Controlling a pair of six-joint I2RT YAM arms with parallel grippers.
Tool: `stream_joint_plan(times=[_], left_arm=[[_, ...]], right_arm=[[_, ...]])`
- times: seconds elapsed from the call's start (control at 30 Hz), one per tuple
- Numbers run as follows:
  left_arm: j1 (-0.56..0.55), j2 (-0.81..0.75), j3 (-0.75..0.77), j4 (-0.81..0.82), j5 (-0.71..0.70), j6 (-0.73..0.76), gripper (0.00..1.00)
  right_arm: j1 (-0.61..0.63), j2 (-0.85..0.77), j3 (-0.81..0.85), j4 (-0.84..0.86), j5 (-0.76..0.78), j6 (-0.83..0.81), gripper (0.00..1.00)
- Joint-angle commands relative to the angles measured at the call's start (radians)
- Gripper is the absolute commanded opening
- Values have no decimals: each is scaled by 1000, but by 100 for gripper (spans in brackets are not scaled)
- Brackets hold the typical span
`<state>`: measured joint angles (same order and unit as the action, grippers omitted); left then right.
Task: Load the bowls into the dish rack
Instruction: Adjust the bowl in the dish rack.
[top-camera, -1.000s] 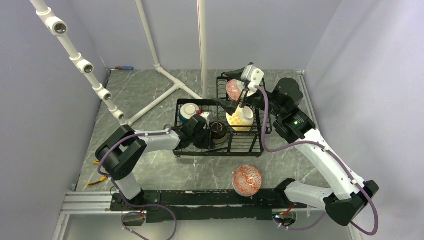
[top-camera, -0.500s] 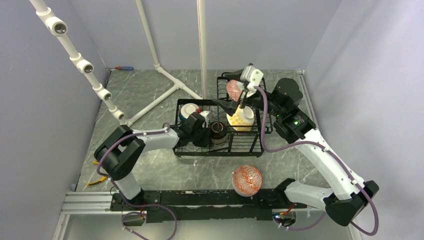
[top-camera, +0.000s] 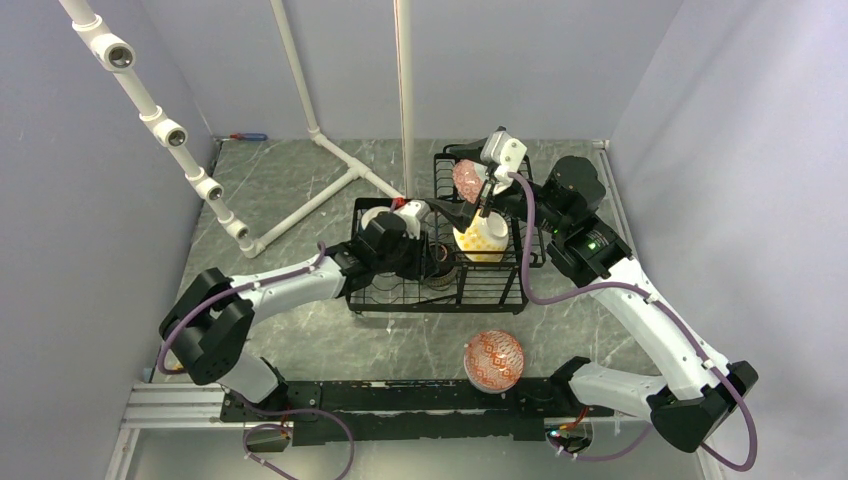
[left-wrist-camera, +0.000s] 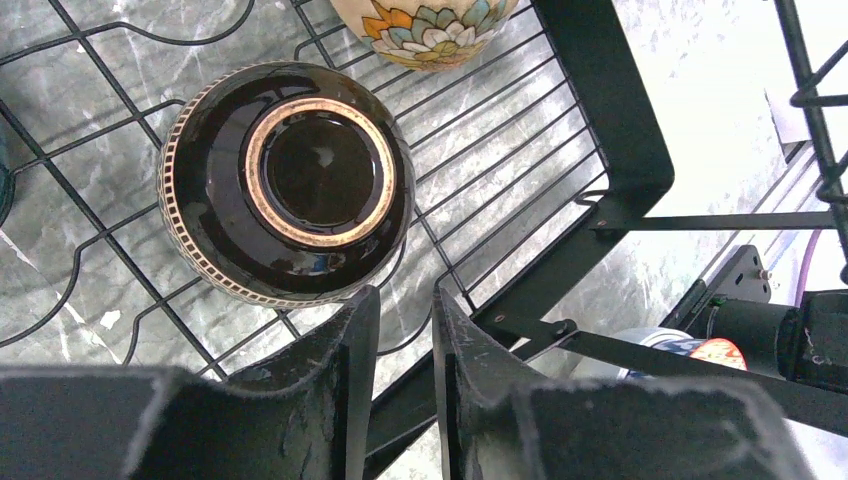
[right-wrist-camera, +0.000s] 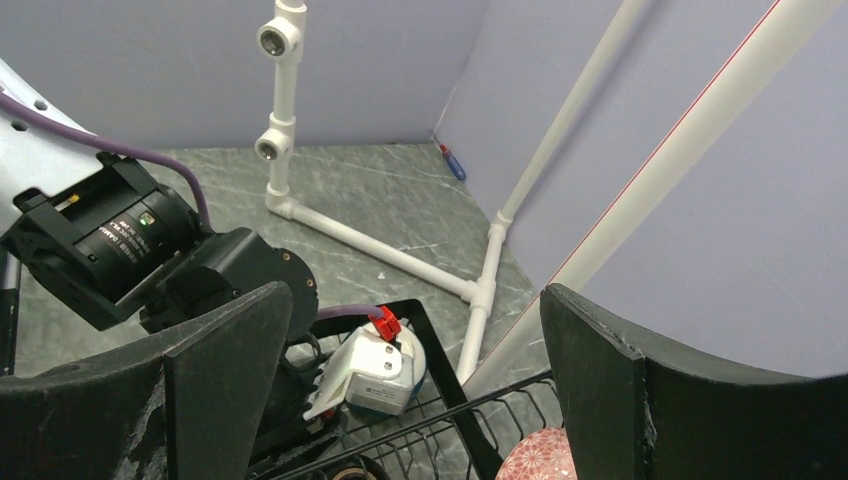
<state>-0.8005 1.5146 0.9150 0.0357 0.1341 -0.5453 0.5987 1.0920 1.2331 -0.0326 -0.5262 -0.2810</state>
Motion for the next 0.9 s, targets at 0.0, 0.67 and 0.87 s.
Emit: stream_joint_plan(times=[0.0,0.67,0.87], left_arm=[[-3,21,21,15,-2,11,31],[1,187,10,180,20,-90,29],[34,211,34,207,6,-117,29]], right_arm=[[-5,-12,3,17,-5,-9,100],[-4,-21,5,4,6,-22,100],[-4,-33,-1,-4,5,-22,100]])
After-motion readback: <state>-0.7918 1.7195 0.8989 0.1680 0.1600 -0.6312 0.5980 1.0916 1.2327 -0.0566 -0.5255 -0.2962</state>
